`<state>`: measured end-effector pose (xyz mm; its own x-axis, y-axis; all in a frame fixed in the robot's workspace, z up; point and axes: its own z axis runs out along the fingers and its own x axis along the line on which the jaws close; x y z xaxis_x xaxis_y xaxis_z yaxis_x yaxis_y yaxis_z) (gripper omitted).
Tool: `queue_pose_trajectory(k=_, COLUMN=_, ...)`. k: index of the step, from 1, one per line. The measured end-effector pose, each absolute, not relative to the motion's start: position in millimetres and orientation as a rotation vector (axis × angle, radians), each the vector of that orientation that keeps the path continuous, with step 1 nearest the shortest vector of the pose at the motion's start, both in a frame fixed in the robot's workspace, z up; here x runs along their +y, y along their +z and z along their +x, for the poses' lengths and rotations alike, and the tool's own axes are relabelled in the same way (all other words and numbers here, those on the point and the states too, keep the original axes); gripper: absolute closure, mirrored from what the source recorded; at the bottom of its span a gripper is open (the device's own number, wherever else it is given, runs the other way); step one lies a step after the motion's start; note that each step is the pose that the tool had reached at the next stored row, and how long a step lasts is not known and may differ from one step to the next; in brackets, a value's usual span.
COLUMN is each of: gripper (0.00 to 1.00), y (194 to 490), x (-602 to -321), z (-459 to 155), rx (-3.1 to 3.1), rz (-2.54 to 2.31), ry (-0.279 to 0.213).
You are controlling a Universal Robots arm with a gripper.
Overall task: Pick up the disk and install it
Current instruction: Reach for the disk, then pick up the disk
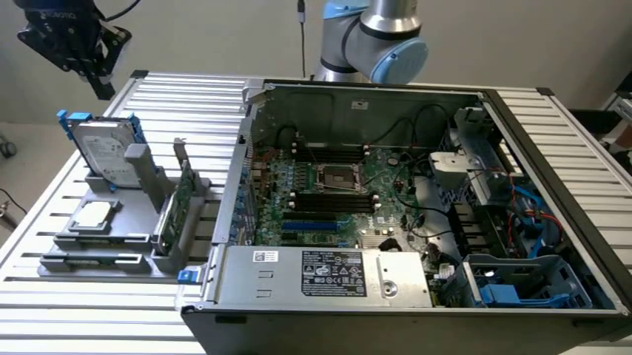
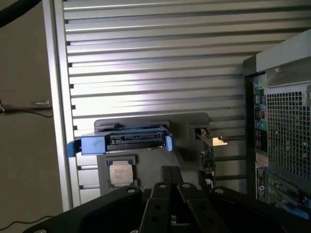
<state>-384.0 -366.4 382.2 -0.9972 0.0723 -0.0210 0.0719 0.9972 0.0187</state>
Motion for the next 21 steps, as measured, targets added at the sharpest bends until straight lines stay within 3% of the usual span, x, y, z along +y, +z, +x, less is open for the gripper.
queue_pose_trajectory(k=12, gripper=0.89, y=374.3, x=-360.2, z=-437.5, rx=3.121, rz=0.112, ry=0.019)
queue_pose_trajectory(k=21, gripper=0.89, y=374.3, x=-356.2, z=-440.8, rx=3.121, rz=0.108, ry=0.019)
